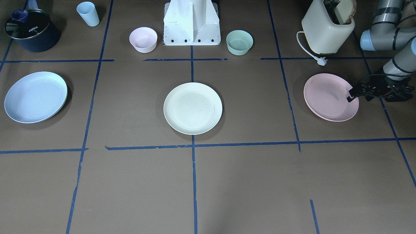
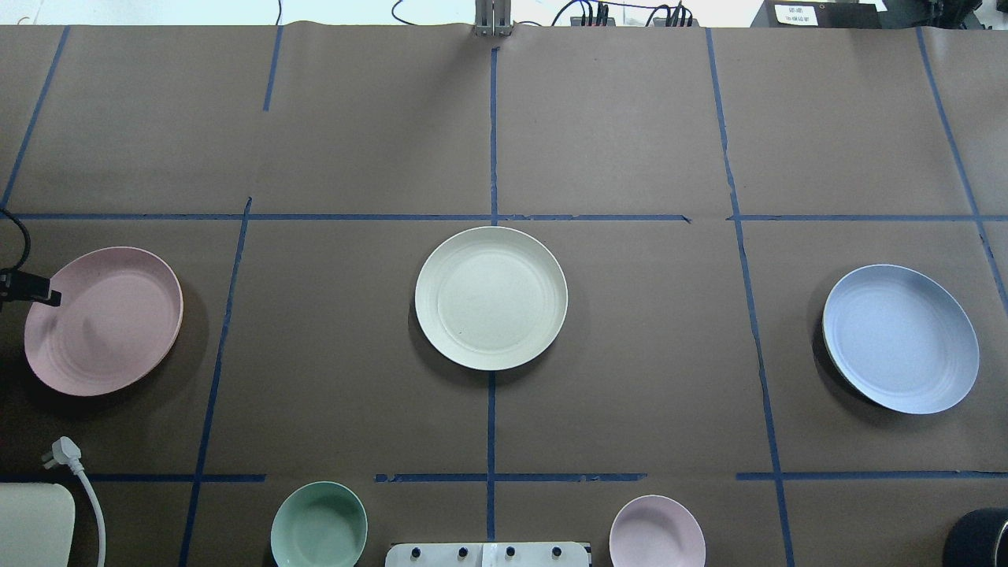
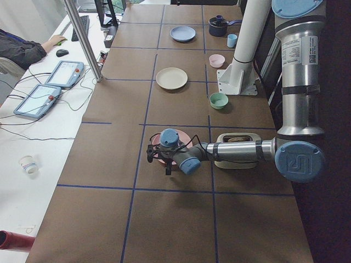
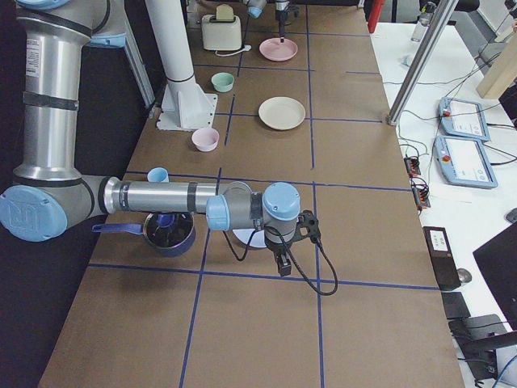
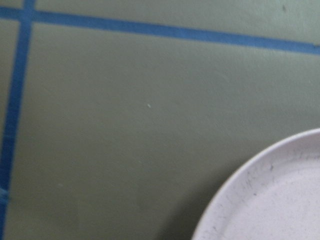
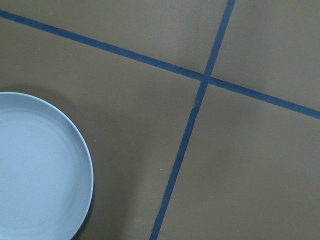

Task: Stack three plates with pink and blue
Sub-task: 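Reach the left gripper to the pink plate's rim and grasp it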

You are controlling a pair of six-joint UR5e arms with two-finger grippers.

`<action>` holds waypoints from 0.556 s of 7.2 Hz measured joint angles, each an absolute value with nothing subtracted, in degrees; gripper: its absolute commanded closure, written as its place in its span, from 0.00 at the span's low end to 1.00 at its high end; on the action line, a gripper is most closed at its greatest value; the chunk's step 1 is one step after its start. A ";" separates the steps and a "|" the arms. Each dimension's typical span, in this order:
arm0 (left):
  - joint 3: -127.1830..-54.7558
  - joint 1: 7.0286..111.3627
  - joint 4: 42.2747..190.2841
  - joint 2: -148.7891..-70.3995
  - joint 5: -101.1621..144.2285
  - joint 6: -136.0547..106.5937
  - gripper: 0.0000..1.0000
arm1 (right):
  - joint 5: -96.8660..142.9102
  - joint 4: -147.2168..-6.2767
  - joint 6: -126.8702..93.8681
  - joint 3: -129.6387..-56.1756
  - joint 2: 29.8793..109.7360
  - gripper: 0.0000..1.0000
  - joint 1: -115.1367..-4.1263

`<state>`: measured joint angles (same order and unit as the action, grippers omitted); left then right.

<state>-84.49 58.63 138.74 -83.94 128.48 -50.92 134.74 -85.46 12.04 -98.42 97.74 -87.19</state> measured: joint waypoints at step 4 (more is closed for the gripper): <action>-84.78 58.29 138.91 -83.87 128.95 -51.22 1.00 | 134.74 -85.51 12.04 -98.43 97.74 0.00 -87.19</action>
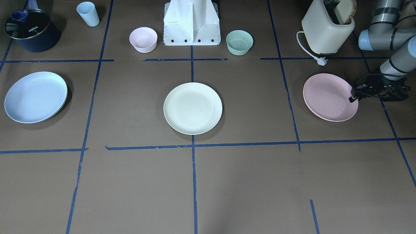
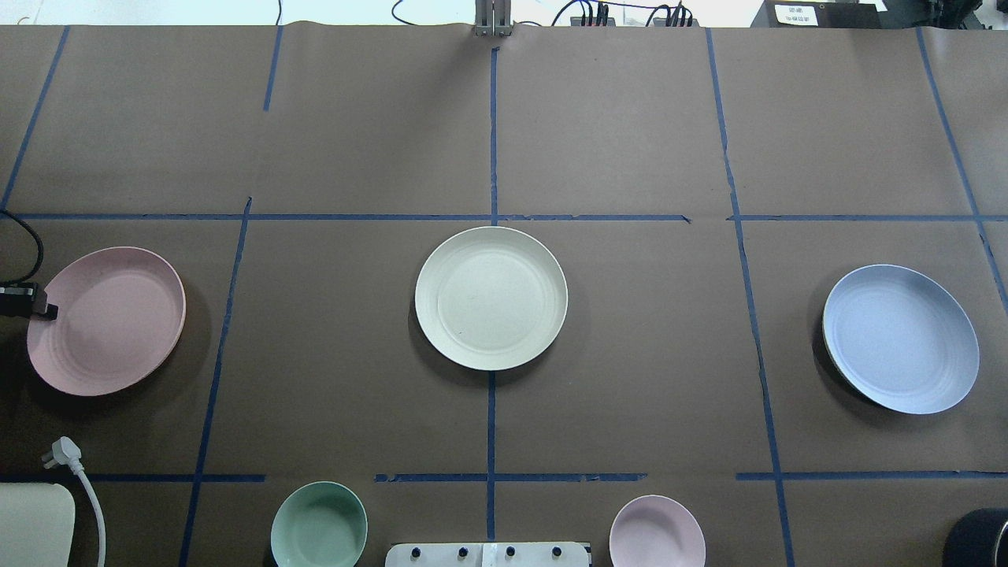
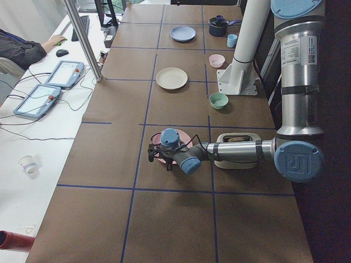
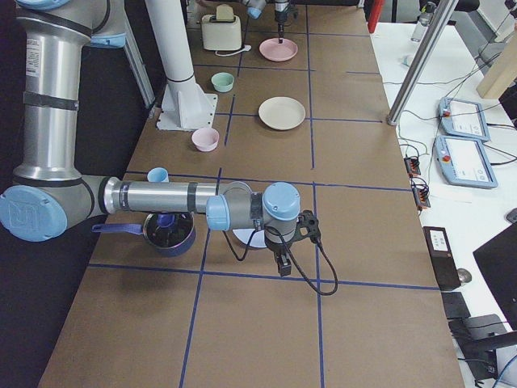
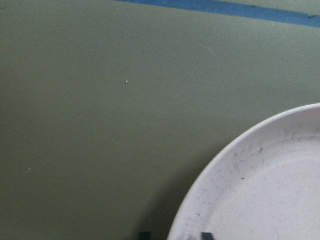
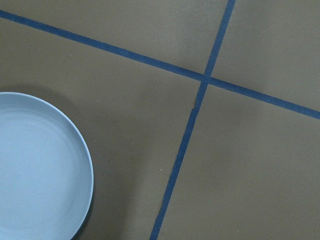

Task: Stack three plates with pink and blue
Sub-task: 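Reach the left gripper to the pink plate's rim and grasp it, then carry the pink plate with the left gripper onto the cream plate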

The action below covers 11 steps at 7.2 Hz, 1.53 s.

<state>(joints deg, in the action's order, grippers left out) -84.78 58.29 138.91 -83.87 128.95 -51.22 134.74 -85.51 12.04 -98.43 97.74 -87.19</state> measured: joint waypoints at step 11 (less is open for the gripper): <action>-95.00 36.11 120.26 -116.92 116.71 -85.87 1.00 | 134.76 -85.52 12.04 -98.44 97.73 0.00 -87.19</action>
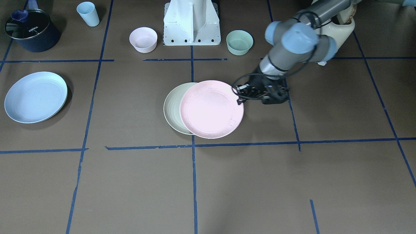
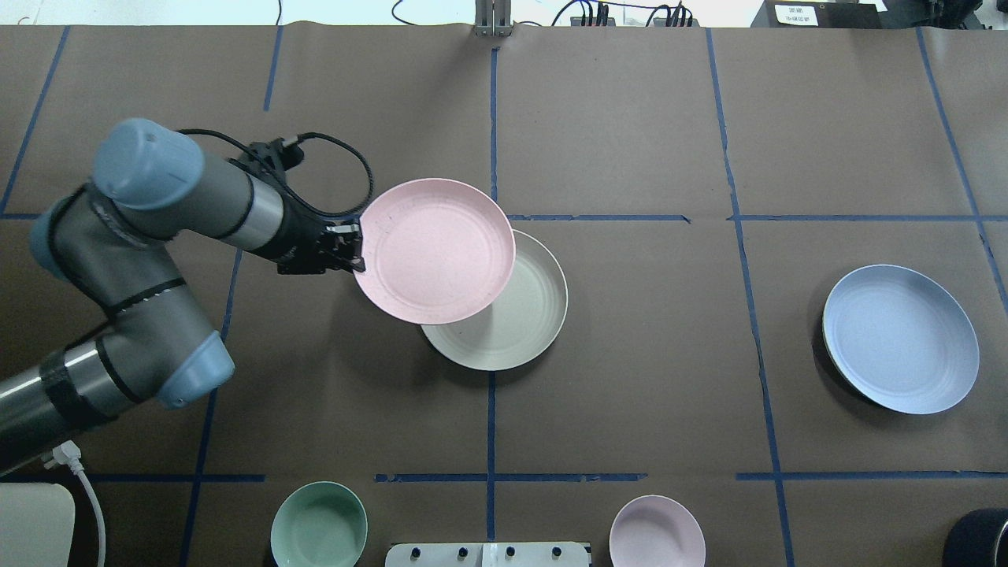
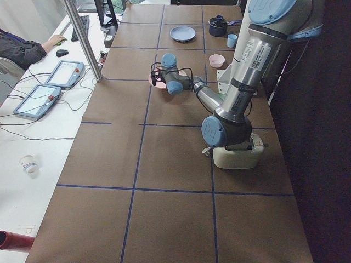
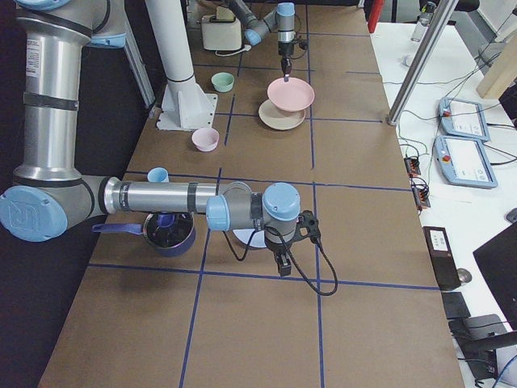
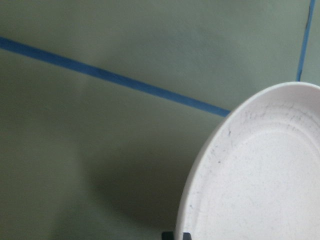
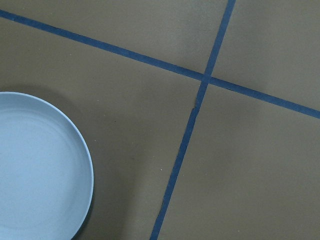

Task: Stack three plates with pink and blue
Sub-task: 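Carry the pink plate with the left gripper onto the cream plate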

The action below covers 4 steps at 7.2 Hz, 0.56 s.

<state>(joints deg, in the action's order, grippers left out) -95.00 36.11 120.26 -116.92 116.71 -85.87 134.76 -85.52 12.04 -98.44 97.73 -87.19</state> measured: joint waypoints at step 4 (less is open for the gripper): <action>-92.65 31.69 117.83 -120.89 113.36 -85.89 0.00 | 134.81 -85.52 12.04 -98.49 97.74 0.00 -87.19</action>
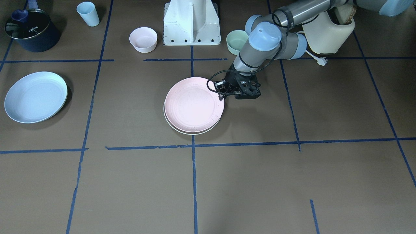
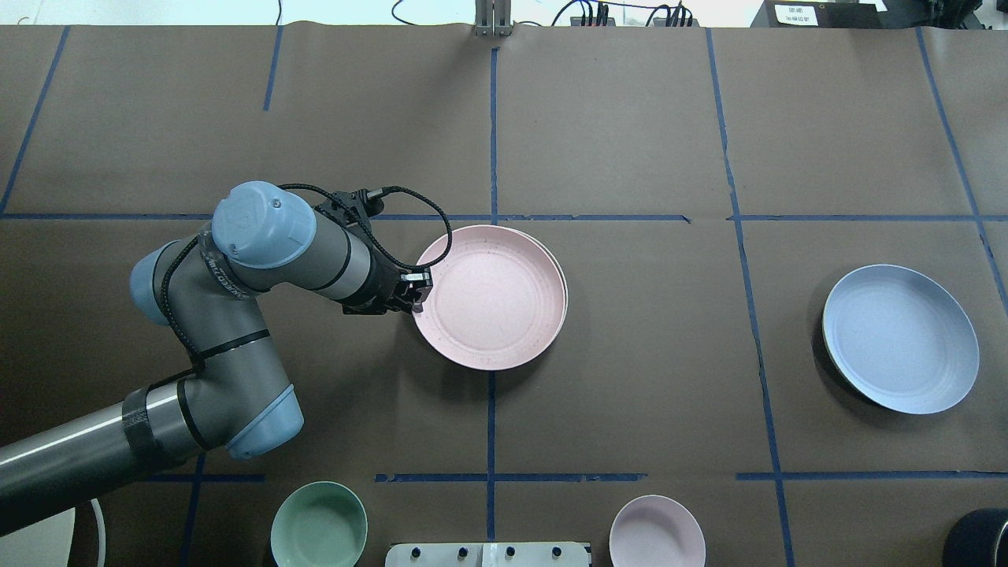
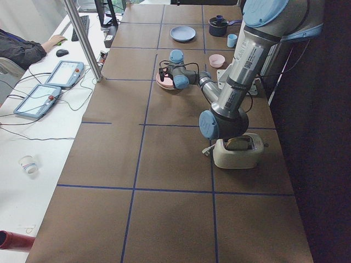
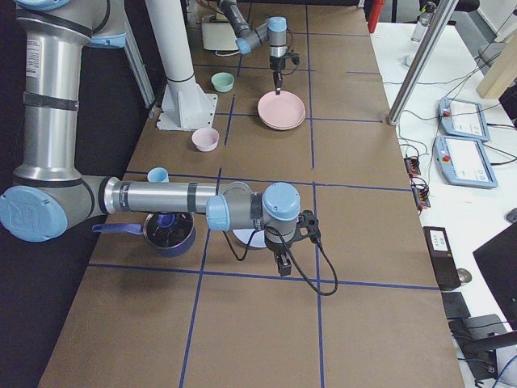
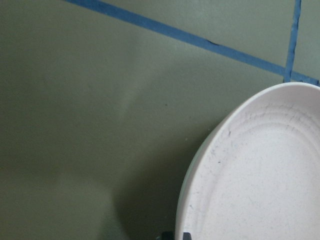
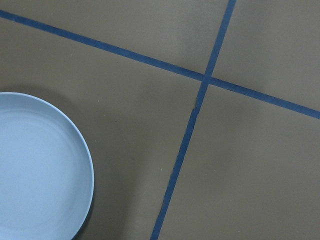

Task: Stack three plates with pink and blue
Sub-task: 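Carry the pink plate with the left gripper onto the cream plate, then open the left gripper and withdraw the left arm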

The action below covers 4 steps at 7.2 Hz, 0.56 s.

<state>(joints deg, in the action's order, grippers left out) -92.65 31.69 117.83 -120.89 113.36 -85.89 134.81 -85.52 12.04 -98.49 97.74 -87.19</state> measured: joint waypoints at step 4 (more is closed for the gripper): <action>-94.43 40.45 117.29 -114.08 120.26 -72.55 0.00 | 135.81 -85.46 11.13 -98.70 97.60 0.00 -86.83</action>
<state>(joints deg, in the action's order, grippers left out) -94.43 40.45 117.29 -114.08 120.26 -72.55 135.81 -85.46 11.13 -98.70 97.60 -86.83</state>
